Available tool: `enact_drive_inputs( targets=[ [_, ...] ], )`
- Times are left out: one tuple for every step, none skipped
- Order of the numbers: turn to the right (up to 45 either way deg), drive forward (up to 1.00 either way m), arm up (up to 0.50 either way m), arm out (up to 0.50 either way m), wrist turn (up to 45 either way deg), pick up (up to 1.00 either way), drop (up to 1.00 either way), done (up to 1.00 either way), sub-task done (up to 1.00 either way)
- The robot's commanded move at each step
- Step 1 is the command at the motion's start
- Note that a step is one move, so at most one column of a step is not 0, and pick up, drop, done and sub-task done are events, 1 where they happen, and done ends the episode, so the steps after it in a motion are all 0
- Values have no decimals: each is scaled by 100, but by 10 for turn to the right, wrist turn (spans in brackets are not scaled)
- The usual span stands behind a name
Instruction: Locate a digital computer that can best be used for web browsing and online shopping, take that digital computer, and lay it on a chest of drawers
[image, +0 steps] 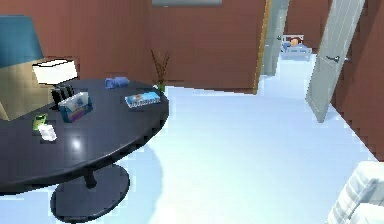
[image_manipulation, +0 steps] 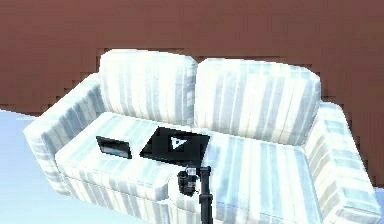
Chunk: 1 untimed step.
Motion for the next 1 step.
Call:
enact_drive_inputs(
  targets=[
    [0, 0, 50, 0, 0, 0, 0, 0, 0]
  ],
)
